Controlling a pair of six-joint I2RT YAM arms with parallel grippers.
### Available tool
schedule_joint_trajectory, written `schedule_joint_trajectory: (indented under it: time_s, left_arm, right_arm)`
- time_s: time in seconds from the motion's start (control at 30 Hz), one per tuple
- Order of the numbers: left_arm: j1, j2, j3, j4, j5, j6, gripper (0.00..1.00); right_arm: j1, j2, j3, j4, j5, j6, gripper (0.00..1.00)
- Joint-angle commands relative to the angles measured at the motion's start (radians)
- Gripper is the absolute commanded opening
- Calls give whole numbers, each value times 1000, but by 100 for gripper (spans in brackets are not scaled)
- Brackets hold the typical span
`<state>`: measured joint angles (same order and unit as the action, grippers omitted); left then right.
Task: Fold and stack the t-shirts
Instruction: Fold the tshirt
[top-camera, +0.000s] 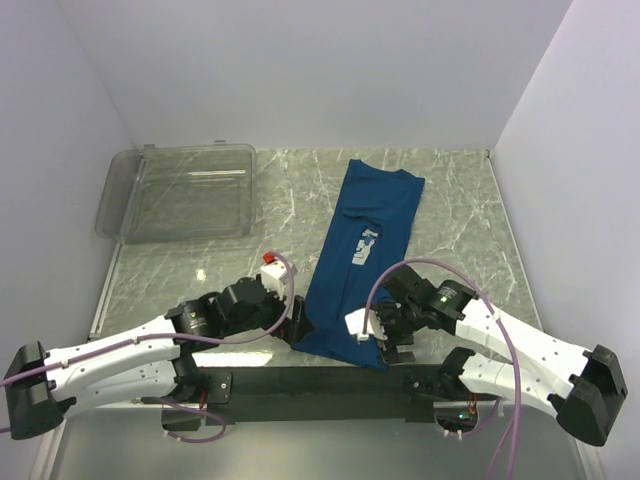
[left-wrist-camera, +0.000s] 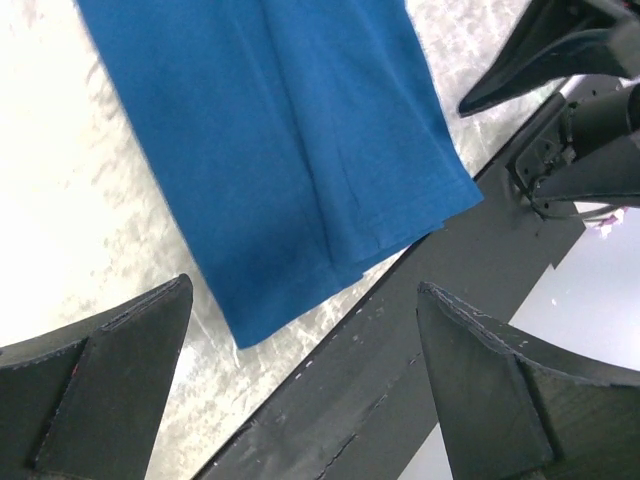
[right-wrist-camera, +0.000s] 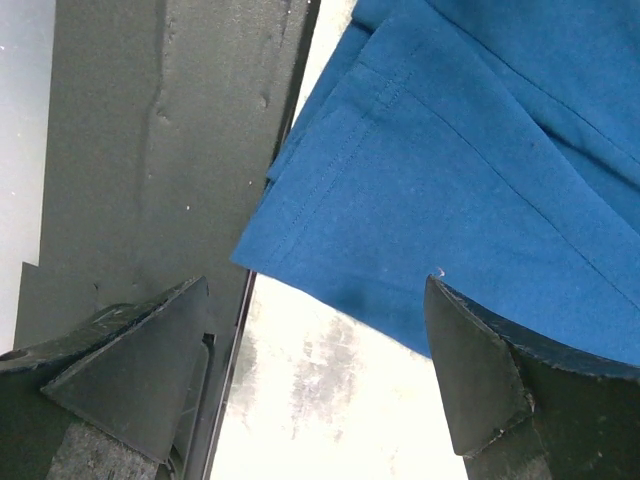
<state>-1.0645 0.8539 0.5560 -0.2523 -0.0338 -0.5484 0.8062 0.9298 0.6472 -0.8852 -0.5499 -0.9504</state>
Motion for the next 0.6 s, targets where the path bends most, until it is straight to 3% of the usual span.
schedule_joint_trajectory:
  time_s: [0.0, 0.37, 0.57]
  left_arm:
    - [-6, -45, -47, 67, -47, -120, 99]
    - [-6, 49, -79, 59, -41, -219, 99]
    - [-6, 117, -83, 41, -63, -263, 97]
  right_arm:
    - [37, 10, 17, 48, 47, 30, 94]
    - [249, 41, -14, 109, 149, 107, 95]
    - [344, 132, -38, 235, 246, 265, 93]
